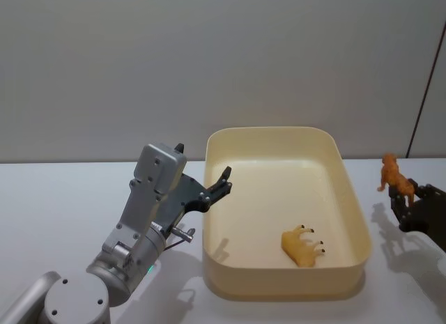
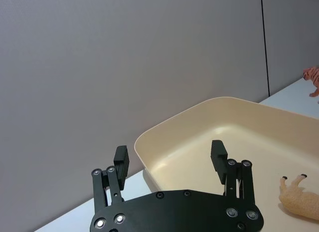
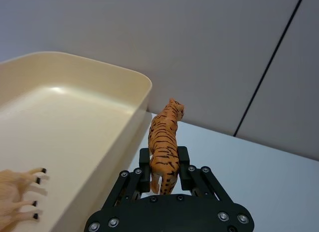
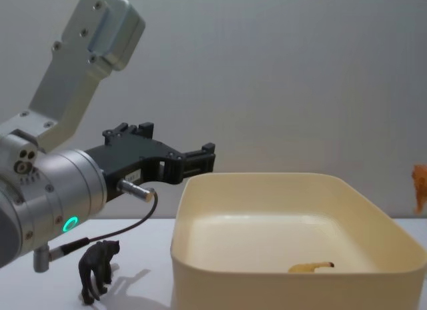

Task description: Pick up the toy alternately with two hands and place it into the central storage box.

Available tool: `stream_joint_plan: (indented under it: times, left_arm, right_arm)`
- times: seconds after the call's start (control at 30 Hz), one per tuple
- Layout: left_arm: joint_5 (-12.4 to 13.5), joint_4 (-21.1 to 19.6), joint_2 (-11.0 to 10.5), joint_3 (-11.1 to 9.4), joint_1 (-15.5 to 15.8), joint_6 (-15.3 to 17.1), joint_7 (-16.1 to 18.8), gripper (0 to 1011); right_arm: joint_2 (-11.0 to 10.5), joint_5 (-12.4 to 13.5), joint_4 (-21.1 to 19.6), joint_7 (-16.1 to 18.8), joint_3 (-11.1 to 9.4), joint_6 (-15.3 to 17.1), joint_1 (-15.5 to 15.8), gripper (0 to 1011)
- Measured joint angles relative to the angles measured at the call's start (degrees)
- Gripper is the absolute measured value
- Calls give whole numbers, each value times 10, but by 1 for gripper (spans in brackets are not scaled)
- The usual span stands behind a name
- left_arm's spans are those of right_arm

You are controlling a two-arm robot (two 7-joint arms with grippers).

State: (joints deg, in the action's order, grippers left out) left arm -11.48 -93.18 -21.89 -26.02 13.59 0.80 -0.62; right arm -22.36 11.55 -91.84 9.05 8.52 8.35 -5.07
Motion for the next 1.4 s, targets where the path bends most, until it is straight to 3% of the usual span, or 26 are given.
stream_joint_plan:
  times: [0.33, 0.5, 0.7, 0.9, 1.4]
  left_arm:
    - [0, 0, 0, 0, 0, 0, 0, 1001]
    - [0, 0, 0, 0, 0, 0, 0, 1001]
    - [0, 0, 0, 0, 0, 0, 0, 1001]
    - [0, 0, 0, 0, 0, 0, 0, 1001]
    - [-3, -1, 0, 1, 0, 2, 0, 1001]
  right_arm:
    - [4, 17, -25, 53, 4, 8, -13, 301]
    - [17, 19, -18, 83, 13, 17, -33, 301]
    - [50, 11, 23, 121, 33, 28, -81, 312]
    - [72, 5, 52, 142, 46, 35, -113, 480]
    - [96, -2, 84, 165, 60, 41, -146, 936]
